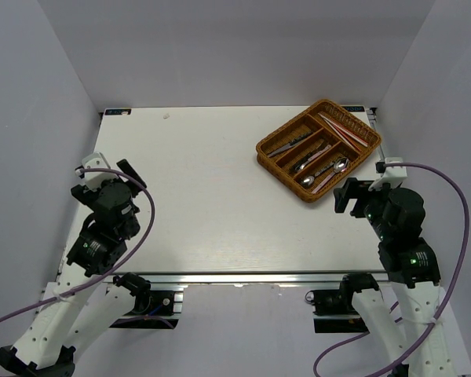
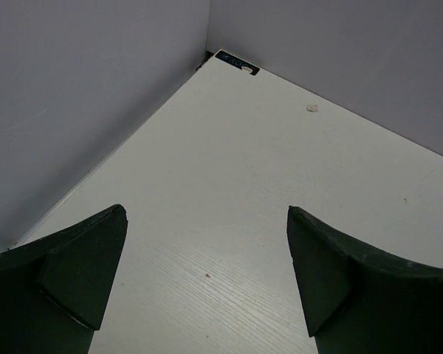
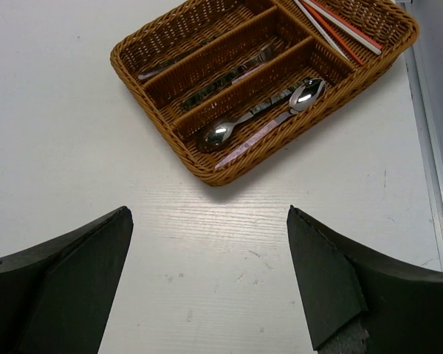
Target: Sort the eating utensils into containers
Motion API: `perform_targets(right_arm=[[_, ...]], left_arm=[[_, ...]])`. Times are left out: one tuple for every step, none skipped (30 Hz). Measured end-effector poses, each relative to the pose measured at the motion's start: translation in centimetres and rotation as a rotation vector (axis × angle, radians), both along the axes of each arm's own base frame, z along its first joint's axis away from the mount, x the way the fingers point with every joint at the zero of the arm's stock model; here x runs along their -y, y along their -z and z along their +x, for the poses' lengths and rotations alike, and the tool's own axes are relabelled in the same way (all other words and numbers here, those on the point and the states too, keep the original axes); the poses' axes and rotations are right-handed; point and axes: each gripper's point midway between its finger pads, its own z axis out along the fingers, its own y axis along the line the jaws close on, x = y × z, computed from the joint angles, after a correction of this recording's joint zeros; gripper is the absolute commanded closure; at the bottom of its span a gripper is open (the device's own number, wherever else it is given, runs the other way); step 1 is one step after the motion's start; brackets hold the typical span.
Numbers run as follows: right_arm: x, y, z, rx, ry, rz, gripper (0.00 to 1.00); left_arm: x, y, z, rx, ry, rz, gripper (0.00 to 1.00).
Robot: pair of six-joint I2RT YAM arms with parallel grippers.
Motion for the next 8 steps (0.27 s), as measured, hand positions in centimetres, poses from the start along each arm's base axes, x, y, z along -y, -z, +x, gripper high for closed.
perform_targets(right_arm=[[-0.04,0.15,0.01,-0.003,-0.002,0.0,0.11],[-0.05,0.25,0.02,-0.006,-0.003,0.0,0.11],[-0.05,0.31,0.03,-0.008,-0.003,0.0,0.11],[-0.05,0.34,0.04,-0.008,-0.003,0.0,0.11],[-0.05,0.35,0.03,-0.009,-0.003,0.0,0.11],[-0.05,0.34,0.03,-0.008,-0.002,0.0,0.11],[-0.05,0.35,0.04,-0.009,-0.002,0.0,0.11],[-0.06,0.37,0.05,-0.01,-0.003,0.0,0.11]], left_arm=[[0.04,0.21,0.04,-0.005,0.002,0.004,0.02],[0.1,0.44,0.09,-0.009,0.005,0.007,0.02],[0.15,0.63,0.13,-0.014,0.008,0.01,0.02],[0.2,0.77,0.17,-0.019,0.011,0.013,0.02],[0.25,0.85,0.22,-0.021,0.013,0.015,0.02],[0.28,0.9,0.24,-0.022,0.015,0.016,0.02],[0.31,0.94,0.26,-0.023,0.017,0.016,0.02],[0.31,0.96,0.27,-0.023,0.017,0.017,0.02]])
